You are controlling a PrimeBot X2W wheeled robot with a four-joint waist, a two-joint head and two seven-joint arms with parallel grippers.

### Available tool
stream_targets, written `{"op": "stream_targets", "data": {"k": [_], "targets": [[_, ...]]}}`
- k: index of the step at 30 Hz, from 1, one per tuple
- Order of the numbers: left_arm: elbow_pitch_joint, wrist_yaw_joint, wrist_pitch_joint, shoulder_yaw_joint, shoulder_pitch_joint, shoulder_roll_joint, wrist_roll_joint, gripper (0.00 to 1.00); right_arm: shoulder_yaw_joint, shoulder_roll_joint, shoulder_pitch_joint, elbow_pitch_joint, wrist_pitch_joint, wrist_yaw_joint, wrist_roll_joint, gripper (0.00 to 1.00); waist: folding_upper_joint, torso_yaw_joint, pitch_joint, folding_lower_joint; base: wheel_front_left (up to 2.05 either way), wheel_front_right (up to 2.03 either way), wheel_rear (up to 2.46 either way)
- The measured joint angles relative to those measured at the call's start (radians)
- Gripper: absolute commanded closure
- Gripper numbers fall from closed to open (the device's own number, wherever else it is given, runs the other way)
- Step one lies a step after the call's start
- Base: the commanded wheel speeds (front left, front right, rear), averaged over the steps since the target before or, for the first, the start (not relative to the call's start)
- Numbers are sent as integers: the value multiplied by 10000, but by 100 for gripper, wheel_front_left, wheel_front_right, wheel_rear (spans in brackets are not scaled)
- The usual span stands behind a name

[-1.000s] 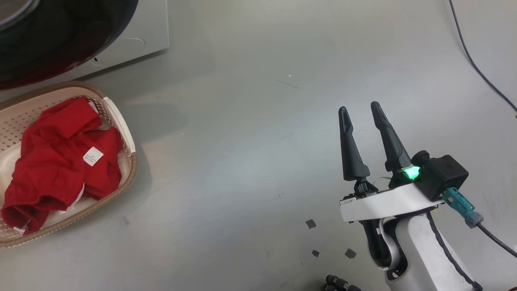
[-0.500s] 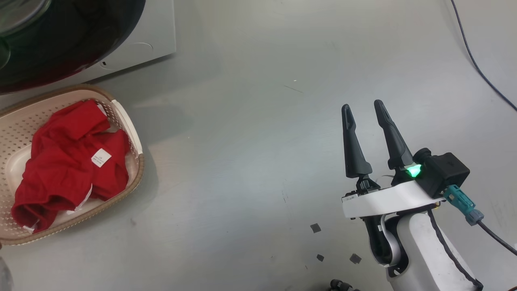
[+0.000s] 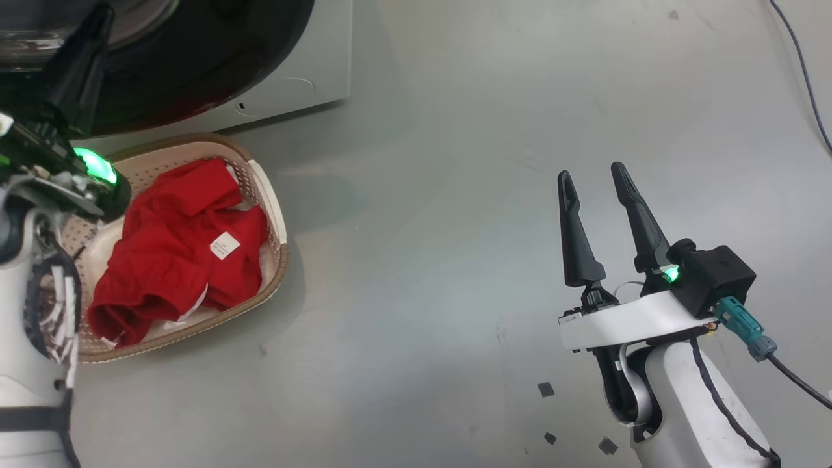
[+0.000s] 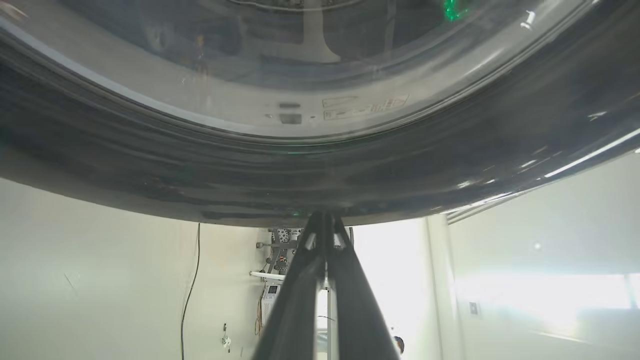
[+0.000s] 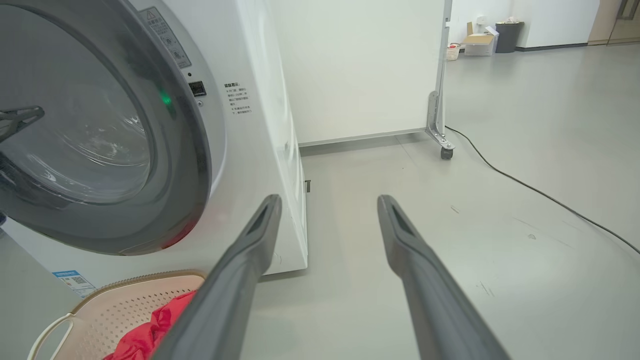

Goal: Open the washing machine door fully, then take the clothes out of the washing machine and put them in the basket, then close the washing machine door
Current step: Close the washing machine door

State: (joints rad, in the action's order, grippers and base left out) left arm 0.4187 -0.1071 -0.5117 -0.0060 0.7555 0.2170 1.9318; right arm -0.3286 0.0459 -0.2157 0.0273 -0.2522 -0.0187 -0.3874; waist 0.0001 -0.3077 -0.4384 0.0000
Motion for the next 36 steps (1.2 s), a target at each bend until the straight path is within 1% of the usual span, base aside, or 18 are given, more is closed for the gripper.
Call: {"op": "stream_targets", "data": {"k": [1,2,3,4,5,6,9,14,16,20,24,28,29,31,33,36], "targets": [[-19,-12,-2,54,-196,-88,123,89,29,0,2,36,0,2,63,0,0,89,48,0,0,0,0],[-54,-52,-8,48,-396,-155,224,71,59,2,4,61,0,8,111,0,0,182,98,0,0,0,0],[-65,-54,-4,48,-580,-221,221,58,98,2,7,81,0,15,138,0,0,276,147,0,0,0,0],[-79,-54,-8,61,-758,-282,228,39,148,2,12,94,0,15,161,0,0,371,197,0,0,0,0],[-92,-84,-8,63,-941,-359,253,4,199,4,19,113,0,17,199,0,0,471,249,0,0,0,0],[-117,-109,-8,63,-1134,-420,253,0,221,4,30,132,0,71,217,0,0,567,300,0,0,0,0],[-234,-130,40,337,-1692,-696,391,0,305,2,98,238,0,86,311,0,0,849,476,0,0,0,0],[-508,-136,286,704,-2671,-951,380,0,451,6,286,391,0,104,393,0,0,1251,836,0,0,0,0],[-832,-136,380,815,-3050,-1108,322,0,535,10,388,451,0,115,426,0,0,1387,1003,0,0,0,0],[-1492,-136,562,999,-3570,-1325,40,0,642,12,612,571,0,174,652,0,0,1648,1340,0,0,0,0],[-2102,-136,918,1141,-4223,-1436,-585,0,719,10,811,686,0,219,752,0,0,1885,1697,0,0,0,0],[-2742,-136,1473,1041,-4825,-1344,-2069,0,848,46,1080,786,0,259,838,0,0,2106,2057,0,0,0,0],[-2938,-136,1684,911,-4982,-1210,-2755,0,876,58,1153,802,0,263,842,0,0,2162,2148,0,0,0,0],[-3377,-136,2215,926,-5240,-1062,-3653,0,911,90,1296,853,0,265,853,0,0,2271,2327,0,0,0,0],[-3804,-136,2677,573,-5473,-660,-5064,0,968,113,1443,872,0,265,872,0,0,2376,2502,0,0,0,0],[-4351,-136,3444,119,-5799,-278,-6757,0,1034,127,1642,901,0,265,897,0,0,2536,2751,-1,0,0,0]]}}
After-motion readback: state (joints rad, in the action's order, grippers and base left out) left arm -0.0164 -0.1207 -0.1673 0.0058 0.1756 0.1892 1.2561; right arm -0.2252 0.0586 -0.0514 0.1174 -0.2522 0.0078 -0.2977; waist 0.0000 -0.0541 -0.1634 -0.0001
